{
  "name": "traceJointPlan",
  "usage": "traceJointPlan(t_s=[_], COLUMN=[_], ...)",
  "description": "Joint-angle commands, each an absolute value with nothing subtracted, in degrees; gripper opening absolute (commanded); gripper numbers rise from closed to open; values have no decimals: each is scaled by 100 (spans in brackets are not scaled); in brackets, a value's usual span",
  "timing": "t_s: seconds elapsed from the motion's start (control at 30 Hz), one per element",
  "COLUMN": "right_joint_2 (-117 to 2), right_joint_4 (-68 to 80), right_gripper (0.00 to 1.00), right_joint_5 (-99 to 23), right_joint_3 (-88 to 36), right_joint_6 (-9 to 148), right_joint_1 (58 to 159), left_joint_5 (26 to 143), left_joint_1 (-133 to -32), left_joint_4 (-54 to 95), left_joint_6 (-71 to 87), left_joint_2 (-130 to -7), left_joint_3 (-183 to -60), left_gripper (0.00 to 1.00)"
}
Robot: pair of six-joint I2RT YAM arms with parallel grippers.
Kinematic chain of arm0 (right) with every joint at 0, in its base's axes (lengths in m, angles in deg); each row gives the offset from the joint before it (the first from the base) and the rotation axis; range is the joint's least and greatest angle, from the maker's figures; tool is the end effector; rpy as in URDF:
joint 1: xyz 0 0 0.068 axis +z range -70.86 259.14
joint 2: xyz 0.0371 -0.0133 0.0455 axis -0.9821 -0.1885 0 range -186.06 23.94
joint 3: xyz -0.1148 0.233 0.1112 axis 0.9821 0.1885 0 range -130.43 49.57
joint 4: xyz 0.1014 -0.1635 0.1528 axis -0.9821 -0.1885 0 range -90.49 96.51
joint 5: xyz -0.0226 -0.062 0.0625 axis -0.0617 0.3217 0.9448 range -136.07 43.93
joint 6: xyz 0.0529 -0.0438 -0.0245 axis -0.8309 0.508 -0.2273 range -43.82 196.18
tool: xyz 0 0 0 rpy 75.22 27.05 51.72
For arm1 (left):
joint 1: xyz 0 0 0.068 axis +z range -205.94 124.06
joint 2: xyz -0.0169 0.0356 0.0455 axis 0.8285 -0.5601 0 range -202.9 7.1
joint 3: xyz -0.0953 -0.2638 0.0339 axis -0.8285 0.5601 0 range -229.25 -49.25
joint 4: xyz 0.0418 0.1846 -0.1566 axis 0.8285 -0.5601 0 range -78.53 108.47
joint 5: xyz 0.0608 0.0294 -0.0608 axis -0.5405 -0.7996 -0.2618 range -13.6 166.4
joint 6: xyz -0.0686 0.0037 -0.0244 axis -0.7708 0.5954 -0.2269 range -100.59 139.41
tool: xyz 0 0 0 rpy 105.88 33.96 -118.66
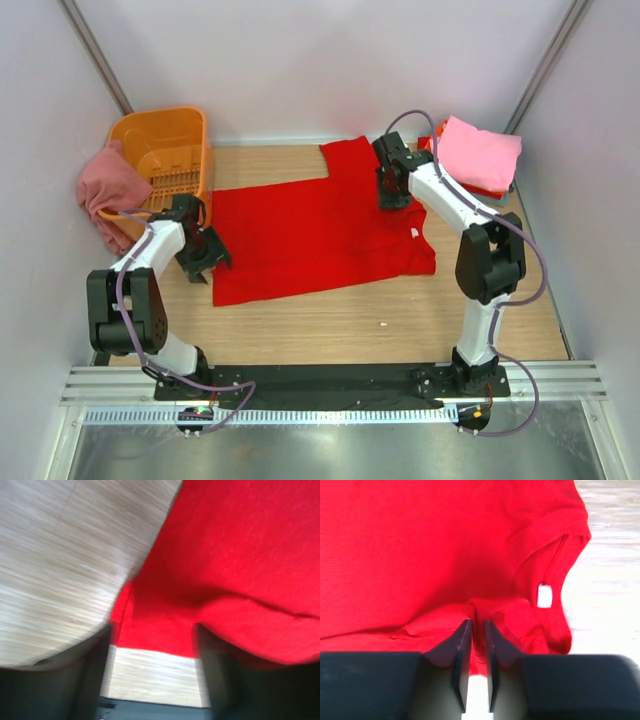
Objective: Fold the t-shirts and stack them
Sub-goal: Fold the tshirt
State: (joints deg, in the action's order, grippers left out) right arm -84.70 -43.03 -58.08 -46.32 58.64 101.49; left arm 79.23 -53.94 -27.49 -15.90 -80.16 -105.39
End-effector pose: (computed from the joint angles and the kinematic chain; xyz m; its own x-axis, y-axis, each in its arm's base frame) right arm 0.3797 0.1425 0.2634 -0.8659 -0.0373 -0.4989 -0.0226 0.9991 -0.0355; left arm 0.2632 0.0062 0.1896 -0.7811 -0.6049 -0.1547 -0.5824 0.7952 -0.1686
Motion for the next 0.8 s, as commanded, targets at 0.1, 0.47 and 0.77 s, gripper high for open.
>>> traceJointPlan(t_s=[0.1,0.47,0.77], right_joint_2=[-8925,-6512,-4911], right_joint_4=[-4139,-3912,-2550], right_gripper=[73,93,88], right_joint_5=[-6162,-5945,-3634], right_joint_3=[-5413,-3123,200], right_joint_6=[5948,5404,4500], right_joint_1=[9874,9286,7346], left_joint_5=[7676,7605,7869], left_joint_1=[-5374,-5541,-5989], left_joint_4=[-2653,-2768,-2215], left_joint_6=[-1531,-1908,-2717], left_joint_2=[-7649,-5883,-5495], left_joint_3=[-10814,-9813,-8995], left_gripper=[89,89,86])
